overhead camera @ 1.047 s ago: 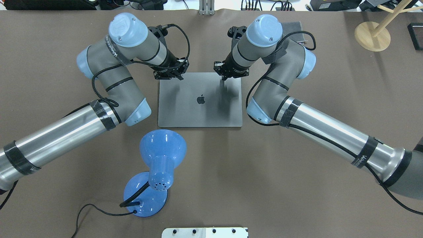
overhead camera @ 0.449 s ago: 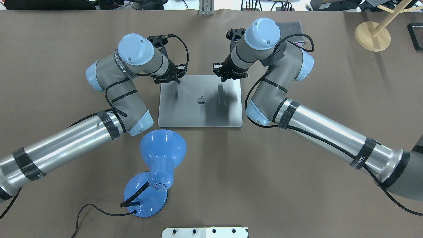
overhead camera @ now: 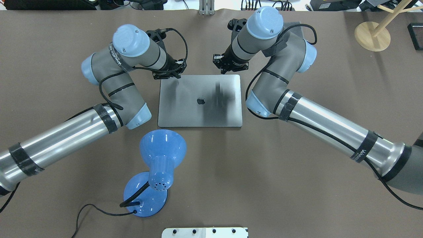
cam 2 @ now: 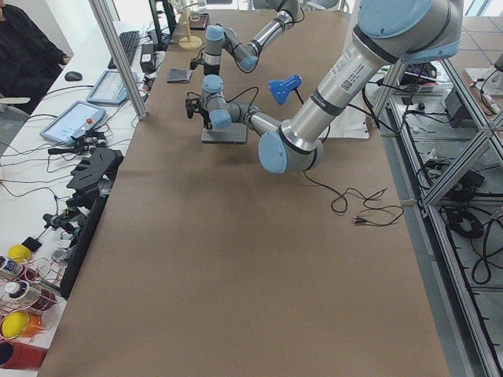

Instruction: Close laptop

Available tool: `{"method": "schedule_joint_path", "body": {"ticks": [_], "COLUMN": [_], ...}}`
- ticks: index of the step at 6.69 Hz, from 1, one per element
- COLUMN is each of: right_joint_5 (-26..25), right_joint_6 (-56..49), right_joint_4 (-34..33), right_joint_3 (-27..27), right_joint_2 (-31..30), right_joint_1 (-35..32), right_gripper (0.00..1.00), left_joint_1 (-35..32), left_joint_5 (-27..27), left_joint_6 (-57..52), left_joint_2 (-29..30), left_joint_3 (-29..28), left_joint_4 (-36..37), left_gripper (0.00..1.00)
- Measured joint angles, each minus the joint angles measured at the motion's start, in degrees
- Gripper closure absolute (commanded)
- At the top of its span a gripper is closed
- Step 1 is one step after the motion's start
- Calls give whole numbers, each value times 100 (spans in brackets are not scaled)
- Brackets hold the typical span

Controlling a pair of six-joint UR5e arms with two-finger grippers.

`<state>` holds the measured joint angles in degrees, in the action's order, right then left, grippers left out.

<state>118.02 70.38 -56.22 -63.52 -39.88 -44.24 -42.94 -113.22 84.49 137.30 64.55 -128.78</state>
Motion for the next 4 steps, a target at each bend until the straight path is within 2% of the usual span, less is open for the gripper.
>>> {"method": "schedule_joint_path", "body": {"ticks": [1, 3, 4], "right_joint_5": [318, 1210, 1459], "right_joint_6": [-29, -149, -458], "right_joint_4": [-34, -490, -1087], "right_joint_3": [-90, -618, -1060], "right_joint_2": [-9, -279, -540], "right_joint_1": [-219, -894, -1243], "right_gripper": [0, 0, 0], "left_joint_1": [-163, -413, -650], "left_joint_5": [-244, -439, -676], "left_joint_6": [202, 367, 288], "left_joint_2": [-2, -59, -182], "left_joint_3": [186, 755, 1158], "left_joint_4": [53, 560, 1017], "left_gripper": [2, 2, 2]}}
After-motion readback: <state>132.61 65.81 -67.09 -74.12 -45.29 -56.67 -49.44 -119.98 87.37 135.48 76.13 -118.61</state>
